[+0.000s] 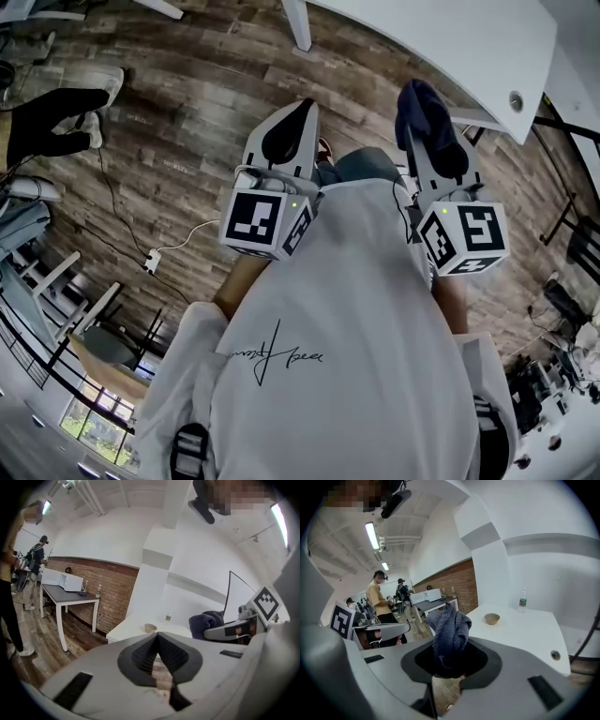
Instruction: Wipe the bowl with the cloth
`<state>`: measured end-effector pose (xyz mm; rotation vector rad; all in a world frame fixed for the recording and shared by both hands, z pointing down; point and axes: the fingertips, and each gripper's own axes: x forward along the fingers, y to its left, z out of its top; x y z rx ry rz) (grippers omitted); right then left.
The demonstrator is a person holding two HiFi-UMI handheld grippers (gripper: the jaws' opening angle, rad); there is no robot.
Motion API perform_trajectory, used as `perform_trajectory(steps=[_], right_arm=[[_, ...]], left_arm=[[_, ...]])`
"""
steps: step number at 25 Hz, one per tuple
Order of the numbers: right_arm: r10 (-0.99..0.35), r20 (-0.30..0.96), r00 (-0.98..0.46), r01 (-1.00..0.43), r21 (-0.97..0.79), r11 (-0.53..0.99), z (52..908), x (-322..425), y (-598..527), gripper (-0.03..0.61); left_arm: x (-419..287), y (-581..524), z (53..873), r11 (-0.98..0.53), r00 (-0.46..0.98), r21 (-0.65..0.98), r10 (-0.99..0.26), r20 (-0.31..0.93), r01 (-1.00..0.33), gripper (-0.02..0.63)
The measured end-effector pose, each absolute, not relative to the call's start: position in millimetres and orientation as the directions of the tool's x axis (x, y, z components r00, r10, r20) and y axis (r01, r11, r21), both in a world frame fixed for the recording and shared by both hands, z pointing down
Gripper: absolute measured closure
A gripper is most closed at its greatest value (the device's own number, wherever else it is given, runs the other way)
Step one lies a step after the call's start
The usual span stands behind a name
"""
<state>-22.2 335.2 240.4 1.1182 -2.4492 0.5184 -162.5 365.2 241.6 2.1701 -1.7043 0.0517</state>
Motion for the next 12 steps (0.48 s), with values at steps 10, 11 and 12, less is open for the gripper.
perform_trajectory(steps=[10,11,12], right_arm=[[-0.639,0.474,-0.606,-0.775,-0.173,0.608,234.8,-29.8,314.6,0.488],[-0.642,0.47,-0.606,-0.778,-0.179,0.603,235.7,-30.4,312.1,0.488],[-0.645,0.465,-0.606,-0.779,-0.185,0.599,236.5,-31.0,309.6,0.488]], left_arm=[[-165.1,347.5,240.9,-0.199,0.268,0.262,-0.927,0.263,-0.944,0.624],[-164.7,344.3,242.6,-0.203,0.272,0.256,-0.924,0.269,-0.945,0.624],[-164.0,340.8,244.0,-0.21,0.278,0.253,-0.921,0.274,-0.944,0.624]])
